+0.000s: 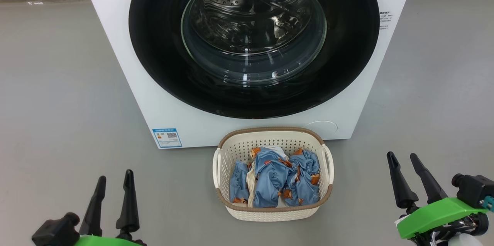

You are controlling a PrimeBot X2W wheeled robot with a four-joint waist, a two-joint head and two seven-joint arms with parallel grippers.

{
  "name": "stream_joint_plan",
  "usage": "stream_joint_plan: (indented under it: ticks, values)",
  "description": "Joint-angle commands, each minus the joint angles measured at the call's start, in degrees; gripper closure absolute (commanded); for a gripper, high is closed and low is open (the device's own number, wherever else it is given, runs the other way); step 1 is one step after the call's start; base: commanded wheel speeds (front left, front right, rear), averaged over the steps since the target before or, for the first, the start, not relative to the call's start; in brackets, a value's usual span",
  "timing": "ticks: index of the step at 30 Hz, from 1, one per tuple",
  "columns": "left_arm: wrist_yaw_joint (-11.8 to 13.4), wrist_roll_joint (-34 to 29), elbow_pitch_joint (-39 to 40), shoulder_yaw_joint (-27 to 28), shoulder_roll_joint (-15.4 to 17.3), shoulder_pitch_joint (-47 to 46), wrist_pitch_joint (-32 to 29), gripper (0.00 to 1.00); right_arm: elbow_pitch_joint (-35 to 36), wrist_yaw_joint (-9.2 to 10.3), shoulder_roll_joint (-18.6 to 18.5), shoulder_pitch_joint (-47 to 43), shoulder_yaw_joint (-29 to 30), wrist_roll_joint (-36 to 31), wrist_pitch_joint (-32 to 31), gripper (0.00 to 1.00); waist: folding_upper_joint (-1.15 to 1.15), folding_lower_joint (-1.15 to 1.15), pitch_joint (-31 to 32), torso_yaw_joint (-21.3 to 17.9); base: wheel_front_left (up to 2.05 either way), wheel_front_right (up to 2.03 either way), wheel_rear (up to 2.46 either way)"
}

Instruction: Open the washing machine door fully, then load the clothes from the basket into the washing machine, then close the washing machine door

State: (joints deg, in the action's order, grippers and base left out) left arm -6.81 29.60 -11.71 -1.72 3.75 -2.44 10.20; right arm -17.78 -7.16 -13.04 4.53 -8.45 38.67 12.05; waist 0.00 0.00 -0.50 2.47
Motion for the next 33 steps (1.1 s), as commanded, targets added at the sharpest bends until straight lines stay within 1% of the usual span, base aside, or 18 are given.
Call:
stream_joint_plan:
  ticks: [1,10,14,24,33]
  values:
    - [-0.3,-2.4,1.8,1.1,1.1,-2.7,1.1,0.00,1.1,-0.28,-1.4,2.7,-0.6,-2.4,0.9,0.00,0.00,0.00,0.0,0.1,0.00,0.00,0.00]
    - [-0.5,-8.0,1.8,0.8,1.5,-2.9,2.6,0.00,0.3,-0.30,-1.8,2.9,-0.8,-8.3,1.8,0.00,0.00,0.00,0.2,0.3,0.00,0.00,0.00]
    - [-0.5,-10.4,1.6,0.8,1.7,-2.9,3.3,0.00,0.4,-0.31,-1.7,2.6,0.0,-10.7,2.1,0.00,0.00,0.00,0.3,0.3,0.00,0.00,0.00]
    - [-0.7,-14.2,0.1,0.7,1.9,-3.1,4.8,0.00,0.9,-0.33,-1.0,0.8,2.9,-16.3,2.9,0.00,0.00,0.00,0.2,0.1,0.00,0.00,0.00]
    - [-0.7,-13.4,-0.8,1.1,2.1,-3.4,4.8,0.00,1.3,-0.33,0.9,-1.2,5.0,-16.5,3.0,0.00,0.00,0.00,0.1,-0.3,0.00,0.00,0.00]
